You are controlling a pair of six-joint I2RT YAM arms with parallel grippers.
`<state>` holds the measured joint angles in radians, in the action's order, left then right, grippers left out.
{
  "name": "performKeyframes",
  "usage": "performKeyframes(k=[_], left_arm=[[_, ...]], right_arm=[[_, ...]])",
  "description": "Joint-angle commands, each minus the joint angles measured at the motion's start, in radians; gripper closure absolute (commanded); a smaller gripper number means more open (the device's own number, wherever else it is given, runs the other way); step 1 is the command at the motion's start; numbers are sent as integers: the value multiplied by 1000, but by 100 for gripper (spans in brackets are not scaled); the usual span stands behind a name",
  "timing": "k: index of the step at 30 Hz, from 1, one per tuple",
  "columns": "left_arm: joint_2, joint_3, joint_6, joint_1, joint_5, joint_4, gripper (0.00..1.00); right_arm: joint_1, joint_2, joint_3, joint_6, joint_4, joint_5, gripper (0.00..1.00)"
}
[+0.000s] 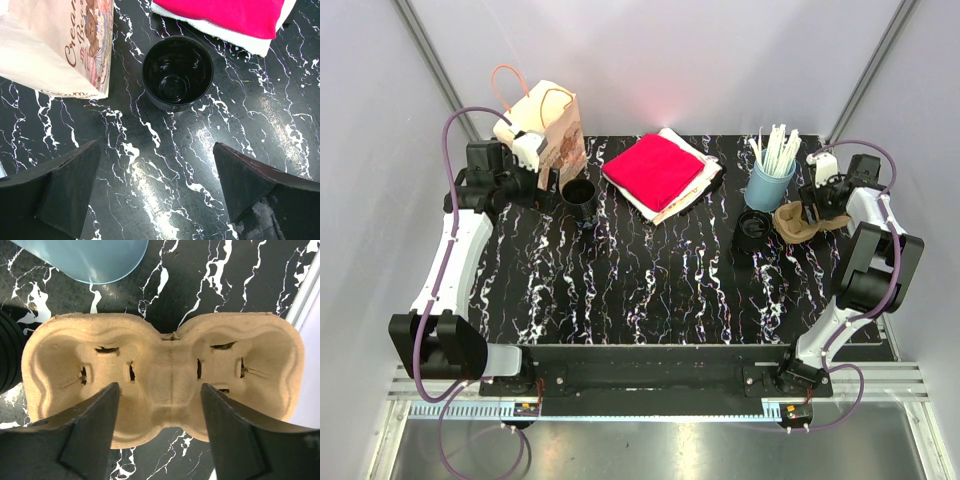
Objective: Pack the takeout coffee
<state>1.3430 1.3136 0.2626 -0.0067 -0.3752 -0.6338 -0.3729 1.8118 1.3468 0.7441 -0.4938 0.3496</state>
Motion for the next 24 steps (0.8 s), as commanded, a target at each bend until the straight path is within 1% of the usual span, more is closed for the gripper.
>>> performKeyframes(k=[1,4,5,10,21,24], left_arm=[[-27,-7,-8,1,-31,40,1],[-27,-7,-10,1,-31,42,1],[-25,-8,-10,2,-31,42,1],[-27,-8,-10,1,-33,42,1],[-27,-13,-11,1,-34,45,1],[-25,-14,-10,1,-33,46,1]], right_arm=[[3,4,-6,35,28,-9,31],[3,6,-5,34,29,-6,33],[3,11,-3,34,28,-6,35],[3,20,3,35,29,-21,37],[0,27,14,20,46,-31,38],[0,32,17,17,47,-26,44]])
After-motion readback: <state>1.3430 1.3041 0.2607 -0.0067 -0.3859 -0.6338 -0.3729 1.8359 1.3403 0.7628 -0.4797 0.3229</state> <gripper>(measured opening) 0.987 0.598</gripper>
